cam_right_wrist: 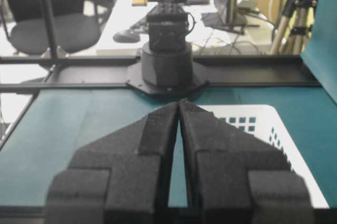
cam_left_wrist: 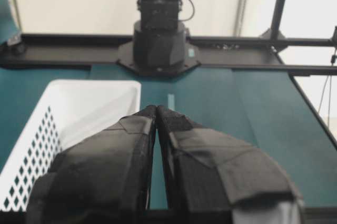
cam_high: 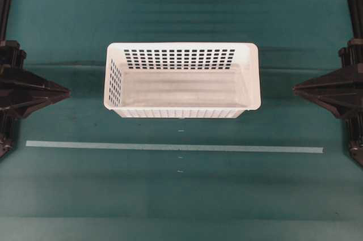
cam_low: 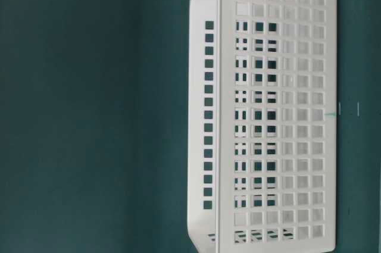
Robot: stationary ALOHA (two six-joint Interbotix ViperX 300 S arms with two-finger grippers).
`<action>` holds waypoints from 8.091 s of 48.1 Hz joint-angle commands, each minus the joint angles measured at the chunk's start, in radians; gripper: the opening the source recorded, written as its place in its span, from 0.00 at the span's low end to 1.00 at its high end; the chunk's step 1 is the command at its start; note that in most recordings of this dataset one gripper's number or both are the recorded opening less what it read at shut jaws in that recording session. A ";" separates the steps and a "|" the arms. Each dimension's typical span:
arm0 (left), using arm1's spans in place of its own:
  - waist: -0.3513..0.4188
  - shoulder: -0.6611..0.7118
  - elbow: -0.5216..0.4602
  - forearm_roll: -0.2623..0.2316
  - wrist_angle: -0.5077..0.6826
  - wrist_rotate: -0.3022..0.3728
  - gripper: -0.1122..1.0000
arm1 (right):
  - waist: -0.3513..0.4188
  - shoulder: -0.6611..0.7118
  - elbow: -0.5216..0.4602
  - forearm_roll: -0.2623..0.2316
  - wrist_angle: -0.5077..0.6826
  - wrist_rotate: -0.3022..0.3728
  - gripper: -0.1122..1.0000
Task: Lift the white basket with both hands.
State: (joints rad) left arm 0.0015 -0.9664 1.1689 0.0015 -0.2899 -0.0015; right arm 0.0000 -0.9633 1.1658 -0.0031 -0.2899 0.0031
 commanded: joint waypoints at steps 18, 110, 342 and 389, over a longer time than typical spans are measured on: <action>0.041 0.031 -0.115 0.014 0.126 -0.186 0.07 | -0.048 0.025 -0.135 0.123 0.357 0.196 0.08; 0.268 0.560 -0.649 0.028 1.213 -1.167 0.13 | -0.380 0.776 -0.795 0.041 1.488 0.933 0.17; 0.100 0.765 -0.545 0.028 1.012 -1.289 0.07 | -0.110 0.868 -0.600 0.066 1.177 1.387 0.24; -0.080 0.796 -0.554 0.034 0.966 -1.483 0.07 | 0.075 0.876 -0.580 0.034 1.150 1.586 0.24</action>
State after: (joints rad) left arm -0.0568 -0.1703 0.6443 0.0291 0.6888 -1.4910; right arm 0.0552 -0.0920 0.5875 0.0383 0.8698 1.5938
